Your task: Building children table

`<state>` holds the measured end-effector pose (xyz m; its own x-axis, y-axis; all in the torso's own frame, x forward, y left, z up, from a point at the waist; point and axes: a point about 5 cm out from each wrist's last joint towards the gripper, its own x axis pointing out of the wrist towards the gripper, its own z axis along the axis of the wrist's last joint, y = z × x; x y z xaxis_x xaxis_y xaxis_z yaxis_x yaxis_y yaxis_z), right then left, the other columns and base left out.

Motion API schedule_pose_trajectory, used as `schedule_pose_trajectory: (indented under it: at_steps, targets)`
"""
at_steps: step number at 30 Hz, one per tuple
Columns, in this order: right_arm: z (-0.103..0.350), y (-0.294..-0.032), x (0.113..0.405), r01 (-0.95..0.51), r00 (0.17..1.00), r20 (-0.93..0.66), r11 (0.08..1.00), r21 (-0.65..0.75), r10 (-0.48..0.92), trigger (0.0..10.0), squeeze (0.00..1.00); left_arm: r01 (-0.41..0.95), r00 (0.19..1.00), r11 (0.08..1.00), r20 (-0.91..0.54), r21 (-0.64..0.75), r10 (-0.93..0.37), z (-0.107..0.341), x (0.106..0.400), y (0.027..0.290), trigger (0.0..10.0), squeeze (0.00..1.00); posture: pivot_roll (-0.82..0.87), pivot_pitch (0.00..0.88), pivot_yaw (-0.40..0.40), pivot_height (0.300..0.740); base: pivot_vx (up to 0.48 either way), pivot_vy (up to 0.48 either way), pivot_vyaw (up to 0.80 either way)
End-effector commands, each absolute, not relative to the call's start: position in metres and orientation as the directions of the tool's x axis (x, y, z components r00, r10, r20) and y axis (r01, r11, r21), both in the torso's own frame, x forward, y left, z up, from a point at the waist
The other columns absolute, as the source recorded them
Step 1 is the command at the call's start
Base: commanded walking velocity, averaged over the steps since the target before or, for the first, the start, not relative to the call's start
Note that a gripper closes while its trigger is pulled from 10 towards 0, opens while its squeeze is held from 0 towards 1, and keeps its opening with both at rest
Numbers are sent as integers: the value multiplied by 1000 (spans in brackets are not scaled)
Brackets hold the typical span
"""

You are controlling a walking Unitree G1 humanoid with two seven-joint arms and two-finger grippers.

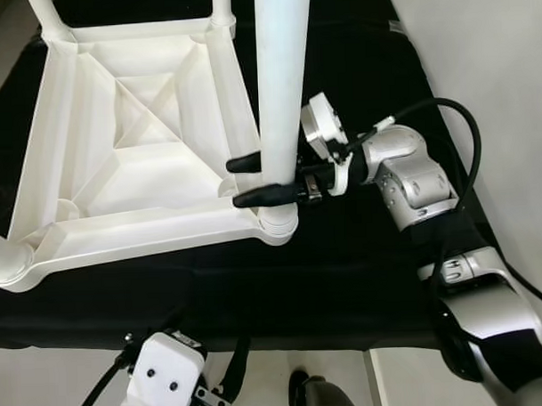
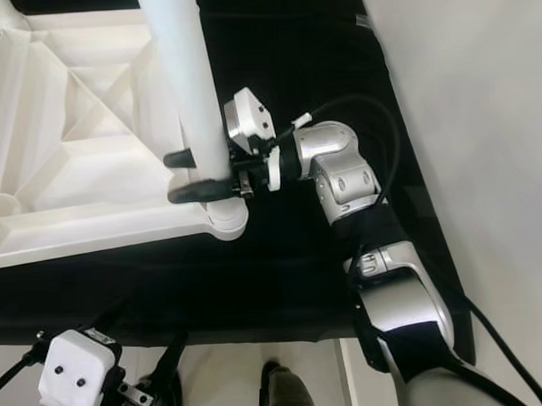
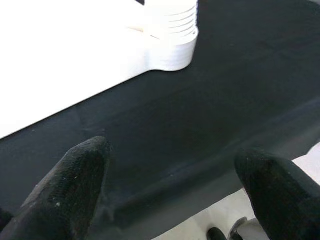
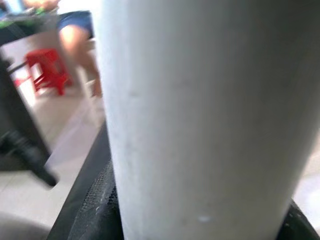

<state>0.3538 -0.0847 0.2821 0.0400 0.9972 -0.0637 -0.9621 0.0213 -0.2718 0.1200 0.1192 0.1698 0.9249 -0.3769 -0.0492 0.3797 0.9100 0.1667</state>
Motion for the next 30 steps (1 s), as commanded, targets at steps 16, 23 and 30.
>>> schedule_pose_trajectory:
  at_steps: [16, 23, 30]
  targets:
    - [246, -97, 357, -949, 288, 45, 292, -120, 957, 10000, 0, 386, 922, 907, -68, 167, -380, 166, 119, 119, 10000, 0, -37, 362, -86, 740, 0, 0, 0]
    - [231, -91, 347, -944, 303, 54, 307, -123, 952, 10000, 0, 387, 922, 906, -72, 171, -380, 165, 119, 120, 10000, 0, -34, 353, -82, 740, 0, 0, 0]
    - [228, -89, 341, -934, 302, 21, 301, -191, 953, 10000, 0, 386, 922, 906, -72, 173, -380, 165, 119, 120, 10000, 0, -32, 350, -85, 740, 0, 0, 0]
